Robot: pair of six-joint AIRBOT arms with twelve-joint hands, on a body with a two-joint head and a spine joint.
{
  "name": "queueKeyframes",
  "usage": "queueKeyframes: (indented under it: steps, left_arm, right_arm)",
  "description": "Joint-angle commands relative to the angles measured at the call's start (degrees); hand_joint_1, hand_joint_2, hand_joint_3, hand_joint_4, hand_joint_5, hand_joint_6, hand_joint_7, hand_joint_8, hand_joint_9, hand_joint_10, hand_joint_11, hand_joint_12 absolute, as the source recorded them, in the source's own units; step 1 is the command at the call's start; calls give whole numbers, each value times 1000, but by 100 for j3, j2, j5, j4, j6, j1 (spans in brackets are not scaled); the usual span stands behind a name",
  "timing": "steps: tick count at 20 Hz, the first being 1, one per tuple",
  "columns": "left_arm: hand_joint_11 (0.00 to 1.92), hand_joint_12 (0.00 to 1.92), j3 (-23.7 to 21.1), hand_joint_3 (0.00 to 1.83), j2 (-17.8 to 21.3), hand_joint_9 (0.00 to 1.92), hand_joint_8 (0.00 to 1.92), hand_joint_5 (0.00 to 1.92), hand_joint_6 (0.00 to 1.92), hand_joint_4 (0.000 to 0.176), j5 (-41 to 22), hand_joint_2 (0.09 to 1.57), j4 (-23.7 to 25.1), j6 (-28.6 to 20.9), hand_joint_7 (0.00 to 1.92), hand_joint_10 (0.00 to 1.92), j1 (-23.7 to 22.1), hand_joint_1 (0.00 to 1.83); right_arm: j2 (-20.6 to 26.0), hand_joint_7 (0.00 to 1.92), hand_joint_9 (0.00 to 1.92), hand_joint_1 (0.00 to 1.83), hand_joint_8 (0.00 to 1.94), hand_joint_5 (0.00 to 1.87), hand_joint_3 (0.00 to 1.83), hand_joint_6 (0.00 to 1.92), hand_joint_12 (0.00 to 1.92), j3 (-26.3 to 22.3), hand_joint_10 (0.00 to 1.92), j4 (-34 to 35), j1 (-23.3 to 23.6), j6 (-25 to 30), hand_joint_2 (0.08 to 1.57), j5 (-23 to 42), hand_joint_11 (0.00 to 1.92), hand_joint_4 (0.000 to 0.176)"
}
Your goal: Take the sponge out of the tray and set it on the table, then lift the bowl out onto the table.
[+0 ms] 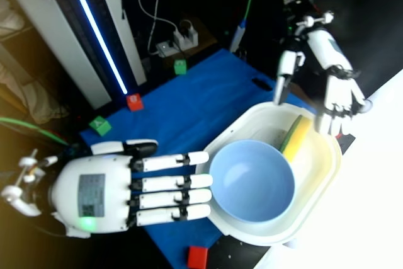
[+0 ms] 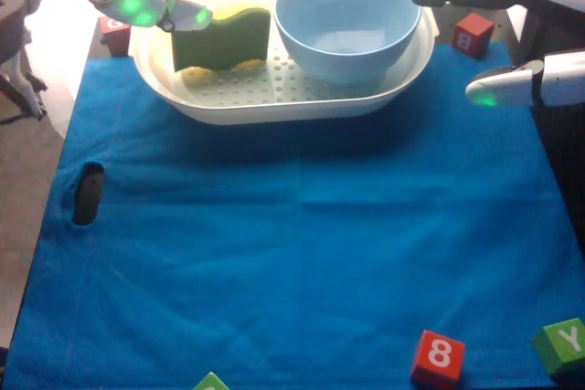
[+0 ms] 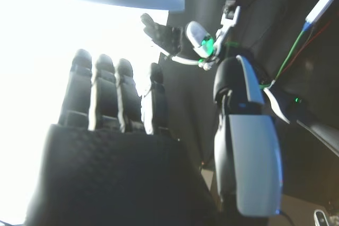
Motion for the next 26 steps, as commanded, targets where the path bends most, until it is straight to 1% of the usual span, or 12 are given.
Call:
queueKeyframes:
  steps: [1, 8, 9, 10, 11, 13, 14, 17, 20, 21, 24, 26]
  left_arm:
    - [35, 794, 92, 0, -99, 469, 0, 609, 0, 52, -236, 990, 55, -20, 562, 1, -151, 865]
    - [0, 944, 580, 7, -516, 691, 54, 803, 22, 67, 388, 1069, 321, -19, 831, 57, -189, 1067]
    - [0, 1327, 584, 55, -522, 788, 1106, 883, 764, 0, 391, 1131, 315, -20, 826, 234, -176, 1175]
    - [0, 1532, 580, 11, -525, 553, 1481, 857, 964, 0, 387, 1205, 311, -20, 742, 941, -171, 1195]
    - [0, 1575, 576, 1, -528, 411, 1603, 849, 1039, 0, 386, 1234, 310, -20, 675, 1285, -171, 1190]
    - [0, 1688, 562, 0, -520, 375, 1537, 857, 1062, 0, 335, 1224, 295, -21, 714, 1357, -172, 1185]
    - [12, 1680, 485, 0, -451, 514, 1256, 867, 1096, 13, 202, 1175, 257, -22, 866, 1193, -173, 1188]
    - [9, 1702, 236, 0, -227, 512, 1317, 916, 992, 0, -96, 1164, 217, -23, 858, 1260, -241, 1202]
    - [186, 1657, -189, 0, 145, 637, 1079, 893, 1118, 33, -733, 1144, 158, -18, 947, 1055, -344, 1201]
    - [442, 1446, -432, 0, 342, 810, 1030, 872, 1131, 0, -996, 1136, 158, -11, 958, 1206, -360, 1335]
    - [548, 1135, -1038, 3, 875, 869, 1000, 844, 1157, 0, -1621, 1124, -57, 59, 1007, 1146, -186, 1371]
    - [438, 1291, -1555, 2, 1333, 968, 646, 1112, 781, 28, -2289, 1032, -204, 58, 1202, 663, 183, 1260]
  right_arm:
    - [-15, 140, 74, 734, 3, 251, 7, 2, 19, 29, 0, 362, 90, 37, 1151, 525, 24, 83]
    - [-25, 137, 51, 789, 1, 281, 0, 5, 0, 41, 2, 330, 90, 37, 1158, 520, 0, 71]
    - [-25, 143, 57, 759, 3, 285, 0, 5, 0, 41, 3, 330, 90, 37, 1153, 520, 0, 84]
    - [-25, 140, 56, 757, 1, 284, 0, 5, 0, 41, 2, 330, 90, 37, 1156, 520, 0, 90]
    - [-25, 132, 47, 779, 0, 285, 1, 4, 0, 40, 0, 331, 90, 38, 1162, 514, 0, 88]
    - [-25, 132, 49, 786, 1, 284, 5, 3, 0, 38, 2, 332, 90, 41, 1169, 503, 0, 84]
    - [-25, 138, 57, 793, 3, 292, 8, 5, 2, 37, 5, 331, 90, 70, 1180, 500, 6, 76]
    - [-24, 146, 65, 762, 3, 290, 12, 0, 9, 38, 5, 342, 89, 118, 1203, 496, 22, 84]
    - [-22, 146, 78, 761, 2, 265, 8, 2, 22, 39, 6, 352, 89, 189, 1217, 493, 52, 68]
    - [-18, 148, 93, 764, 2, 271, 6, 3, 28, 37, 10, 359, 89, 209, 1216, 493, 68, 64]
    - [-15, 146, 81, 765, 0, 267, 8, 1, 14, 17, 1, 420, 89, 215, 1230, 494, 33, 71]
    - [0, 167, 88, 780, 7, 282, 5, 5, 23, -50, 4, 508, 89, 215, 1231, 494, 54, 87]
